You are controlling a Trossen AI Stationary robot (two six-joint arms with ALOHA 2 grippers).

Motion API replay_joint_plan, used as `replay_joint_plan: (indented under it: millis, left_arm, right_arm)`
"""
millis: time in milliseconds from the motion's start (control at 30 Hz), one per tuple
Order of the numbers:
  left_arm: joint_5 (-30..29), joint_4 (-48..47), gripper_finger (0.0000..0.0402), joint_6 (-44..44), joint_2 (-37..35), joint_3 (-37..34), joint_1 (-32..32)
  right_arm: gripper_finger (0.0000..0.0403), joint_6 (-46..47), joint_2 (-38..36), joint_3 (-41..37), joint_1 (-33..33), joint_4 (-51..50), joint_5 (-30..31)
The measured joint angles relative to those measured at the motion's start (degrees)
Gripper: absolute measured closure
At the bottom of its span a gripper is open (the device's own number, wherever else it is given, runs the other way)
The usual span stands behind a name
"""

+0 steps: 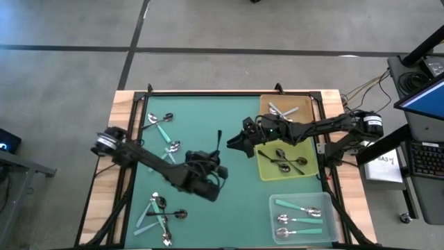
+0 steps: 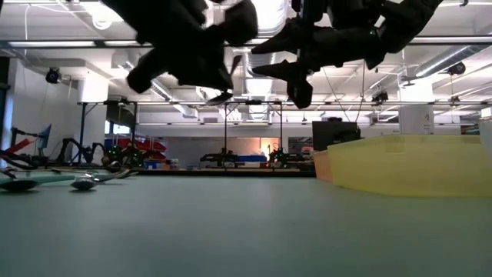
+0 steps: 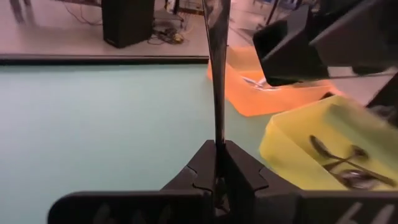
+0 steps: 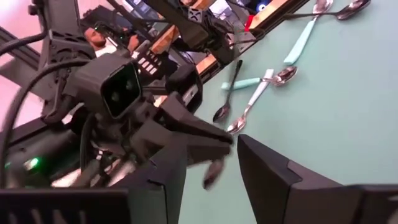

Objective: Sort silverware by color (type)
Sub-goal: Put the black spoon into the yellow bin

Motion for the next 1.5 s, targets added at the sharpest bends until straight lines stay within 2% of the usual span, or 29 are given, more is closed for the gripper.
replay_joint_plan:
  millis: [400,667,800,933,1100,1300,1433,1500]
  left_arm:
    - [1.3,0.63,0.0401,13.07,1.84,7.64,2.68]
    - [4.64,1.92,0.0401,15.68,1.93,8.86,3.49]
    - [4.91,3.54,0.0401,17.15,2.0,8.88,3.53]
    - [4.4,3.56,0.0397,17.86,2.02,8.89,3.83]
    - [5.69,3.23,0.0388,18.56,2.04,9.59,4.33]
    - [5.74,3.33,0.0374,25.24,2.04,12.84,4.27]
    - [7.16,0.73,0.0363,30.42,2.04,16.43,4.38]
    - [7.22,-3.56,0.036,30.79,2.04,18.27,4.38]
  right_arm:
    - [0.027,-2.63,-0.84,0.0,-0.47,-0.46,2.76]
    - [0.0273,-6.39,-0.92,0.0,-0.56,0.64,5.35]
    - [0.0305,-7.09,-0.95,0.0,-0.92,0.74,5.36]
    - [0.0375,-7.54,-0.99,0.0,-1.26,0.94,5.3]
    - [0.0393,-8.43,-1.18,0.02,-1.53,0.71,4.69]
    - [0.0395,-10.91,-5.67,0.0,-5.28,-8.34,5.99]
    - [0.0395,-12.16,-12.72,0.02,-8.47,-21.57,4.79]
    - [0.0395,-12.22,-16.83,0.0,-9.49,-29.84,2.94]
